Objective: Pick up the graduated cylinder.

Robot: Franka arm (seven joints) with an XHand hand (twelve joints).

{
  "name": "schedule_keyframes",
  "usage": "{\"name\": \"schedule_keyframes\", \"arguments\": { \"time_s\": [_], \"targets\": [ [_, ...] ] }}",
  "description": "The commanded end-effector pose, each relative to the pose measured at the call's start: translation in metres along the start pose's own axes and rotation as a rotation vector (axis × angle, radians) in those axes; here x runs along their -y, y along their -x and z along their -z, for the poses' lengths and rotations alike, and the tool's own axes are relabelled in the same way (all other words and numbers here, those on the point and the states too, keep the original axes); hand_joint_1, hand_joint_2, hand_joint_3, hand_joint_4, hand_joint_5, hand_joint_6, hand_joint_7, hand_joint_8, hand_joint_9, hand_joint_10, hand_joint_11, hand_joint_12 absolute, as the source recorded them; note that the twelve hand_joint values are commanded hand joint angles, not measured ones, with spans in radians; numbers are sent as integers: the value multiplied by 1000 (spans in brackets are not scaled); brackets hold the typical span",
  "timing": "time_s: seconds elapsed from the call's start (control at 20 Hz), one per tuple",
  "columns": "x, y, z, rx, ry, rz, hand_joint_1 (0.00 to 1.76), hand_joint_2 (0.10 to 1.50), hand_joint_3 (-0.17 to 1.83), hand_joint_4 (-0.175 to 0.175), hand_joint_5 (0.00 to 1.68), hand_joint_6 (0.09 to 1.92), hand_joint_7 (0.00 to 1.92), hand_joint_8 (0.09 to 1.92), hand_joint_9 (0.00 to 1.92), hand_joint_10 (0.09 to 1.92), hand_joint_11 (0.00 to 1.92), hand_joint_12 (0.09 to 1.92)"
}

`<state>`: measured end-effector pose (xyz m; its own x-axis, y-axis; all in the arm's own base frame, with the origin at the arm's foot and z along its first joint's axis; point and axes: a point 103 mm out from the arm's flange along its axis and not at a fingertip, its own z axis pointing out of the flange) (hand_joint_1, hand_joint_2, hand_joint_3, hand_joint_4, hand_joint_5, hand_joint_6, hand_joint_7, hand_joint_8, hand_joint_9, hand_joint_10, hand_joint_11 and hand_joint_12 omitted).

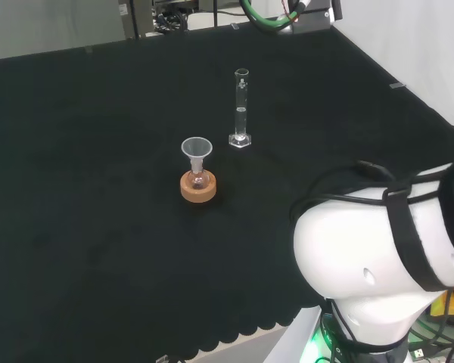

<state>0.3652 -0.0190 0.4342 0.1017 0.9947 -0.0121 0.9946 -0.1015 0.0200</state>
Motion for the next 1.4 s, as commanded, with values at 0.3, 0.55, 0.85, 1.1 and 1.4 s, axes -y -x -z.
{"name": "schedule_keyframes", "arguments": {
  "time_s": [0.3,0.55,0.85,1.1,1.4],
  "targets": [
    [-112,79,-99,-156,39,-3,212,1132,297,-25,340,87,170,578,395,638,210,1366],
    [-120,91,-137,-186,1,3,244,1102,283,-26,346,87,182,591,422,640,215,1365],
    [-120,100,-173,-250,-32,-14,312,1035,257,-30,342,87,182,603,438,640,232,1368],
    [-120,96,-205,-333,-56,22,381,979,238,-32,332,87,139,597,403,626,230,1368],
    [-125,90,-243,-418,-79,65,430,952,233,-33,319,87,94,584,341,607,207,1364]
  ]
}}
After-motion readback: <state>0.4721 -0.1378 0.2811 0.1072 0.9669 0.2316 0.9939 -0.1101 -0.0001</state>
